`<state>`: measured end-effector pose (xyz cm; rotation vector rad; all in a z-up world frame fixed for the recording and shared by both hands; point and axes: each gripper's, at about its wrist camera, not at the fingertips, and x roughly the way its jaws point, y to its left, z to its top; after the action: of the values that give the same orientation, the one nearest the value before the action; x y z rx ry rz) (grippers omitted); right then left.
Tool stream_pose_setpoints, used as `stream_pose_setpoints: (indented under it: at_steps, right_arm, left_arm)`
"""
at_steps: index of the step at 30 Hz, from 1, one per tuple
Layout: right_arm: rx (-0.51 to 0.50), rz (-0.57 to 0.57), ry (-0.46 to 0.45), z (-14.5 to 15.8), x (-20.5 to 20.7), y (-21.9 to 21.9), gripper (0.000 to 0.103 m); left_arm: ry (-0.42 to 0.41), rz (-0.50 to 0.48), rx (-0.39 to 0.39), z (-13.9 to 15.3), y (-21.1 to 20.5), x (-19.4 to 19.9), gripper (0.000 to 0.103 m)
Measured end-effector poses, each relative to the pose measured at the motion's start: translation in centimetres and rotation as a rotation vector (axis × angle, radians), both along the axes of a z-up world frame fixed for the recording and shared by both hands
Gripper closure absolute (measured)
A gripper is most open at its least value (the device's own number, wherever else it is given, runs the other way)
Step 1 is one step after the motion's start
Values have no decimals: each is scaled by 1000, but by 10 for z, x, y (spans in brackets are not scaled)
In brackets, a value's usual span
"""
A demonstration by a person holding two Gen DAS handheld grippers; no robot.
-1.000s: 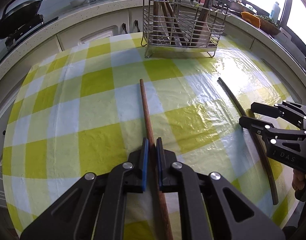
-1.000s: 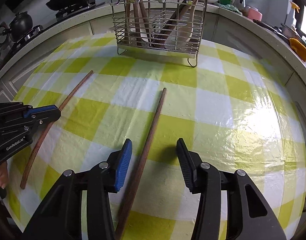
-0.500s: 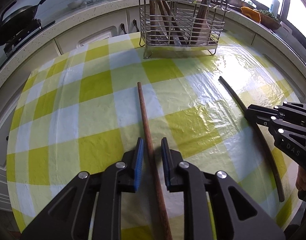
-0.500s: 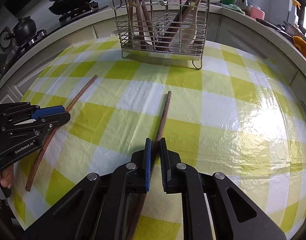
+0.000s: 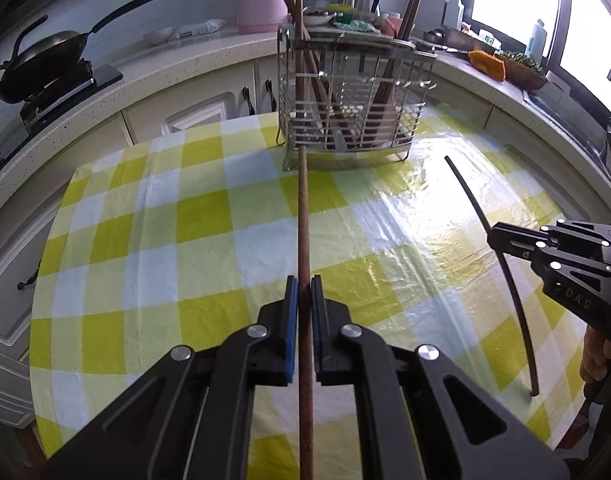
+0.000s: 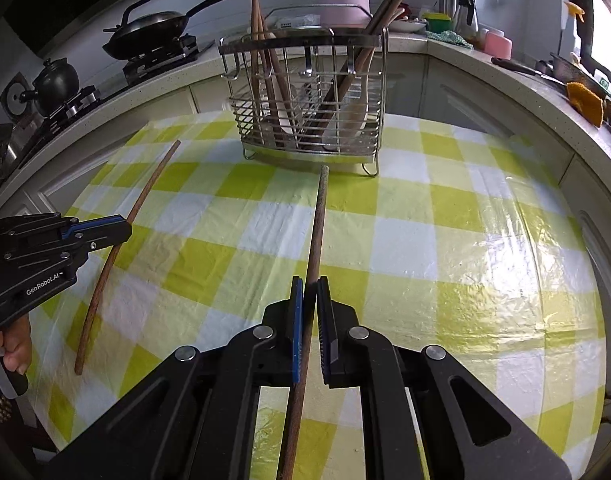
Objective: Organize utensils
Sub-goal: 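Lift both held chopsticks upright toward the wire holder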
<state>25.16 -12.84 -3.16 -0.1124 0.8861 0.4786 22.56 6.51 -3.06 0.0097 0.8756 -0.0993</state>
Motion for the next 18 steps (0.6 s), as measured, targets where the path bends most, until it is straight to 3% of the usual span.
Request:
stream_pose_setpoints:
  at_steps: [11, 18]
  right_arm:
    - [43, 1, -96, 56, -26, -18, 94]
    - [69, -4, -154, 84, -41, -29, 95]
  left_arm:
    - [-132, -3, -19, 61, -14, -36, 96]
    - [-166, -8, -20, 77, -22, -51, 96]
